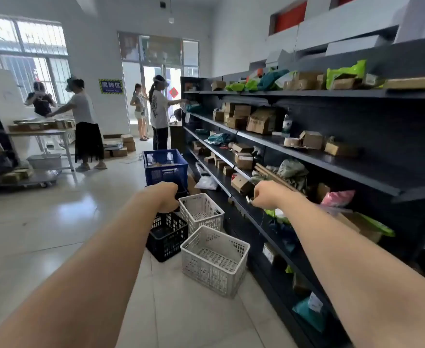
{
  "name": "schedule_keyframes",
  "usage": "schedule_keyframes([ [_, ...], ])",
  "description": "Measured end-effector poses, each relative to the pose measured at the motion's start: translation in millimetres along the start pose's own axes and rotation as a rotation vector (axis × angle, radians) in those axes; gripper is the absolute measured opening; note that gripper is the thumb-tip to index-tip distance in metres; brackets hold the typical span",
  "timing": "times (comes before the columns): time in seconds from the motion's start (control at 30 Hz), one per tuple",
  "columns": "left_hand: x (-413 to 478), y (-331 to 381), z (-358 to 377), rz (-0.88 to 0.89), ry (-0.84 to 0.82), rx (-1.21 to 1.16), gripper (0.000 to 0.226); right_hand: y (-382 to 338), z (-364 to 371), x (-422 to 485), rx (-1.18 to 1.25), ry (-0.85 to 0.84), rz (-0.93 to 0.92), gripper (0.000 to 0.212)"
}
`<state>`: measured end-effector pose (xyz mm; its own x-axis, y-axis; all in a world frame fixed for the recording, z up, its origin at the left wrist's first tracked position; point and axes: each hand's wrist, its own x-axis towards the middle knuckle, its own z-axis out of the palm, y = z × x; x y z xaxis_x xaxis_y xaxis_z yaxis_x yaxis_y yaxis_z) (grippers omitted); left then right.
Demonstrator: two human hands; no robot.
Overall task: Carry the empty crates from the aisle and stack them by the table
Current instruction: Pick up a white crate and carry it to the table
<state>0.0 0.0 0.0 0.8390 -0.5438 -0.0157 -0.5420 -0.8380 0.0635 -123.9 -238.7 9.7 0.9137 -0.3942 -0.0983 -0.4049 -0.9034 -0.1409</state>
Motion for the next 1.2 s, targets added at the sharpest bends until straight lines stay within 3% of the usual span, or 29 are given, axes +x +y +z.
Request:
schedule_keyframes([
  [0.27,80,-10,97,-0.004,-0.179,0.024,0.043,31,99,73,0.109,-0.224,0.090,0.021],
  [0.5,210,0,172,0.033,-0.349,0.061,0.019,80,169,189,0.181,-0.442,0.147,0.013],
  [0.77,363,13,209,0.056,-0.446,0.042,0.033,111,187,320,0.361,-0.542,0.243,0.027],
  [0.97,467,-11,237,0.069,-0.502,0.046,0.023,125,212,411,0.448,-0.591,0.375,0.013],
  [1.2,617,-58,309,0.117,-0.594,0.097,0.014,131,285,529,0.494,-0.637,0.602,0.029],
])
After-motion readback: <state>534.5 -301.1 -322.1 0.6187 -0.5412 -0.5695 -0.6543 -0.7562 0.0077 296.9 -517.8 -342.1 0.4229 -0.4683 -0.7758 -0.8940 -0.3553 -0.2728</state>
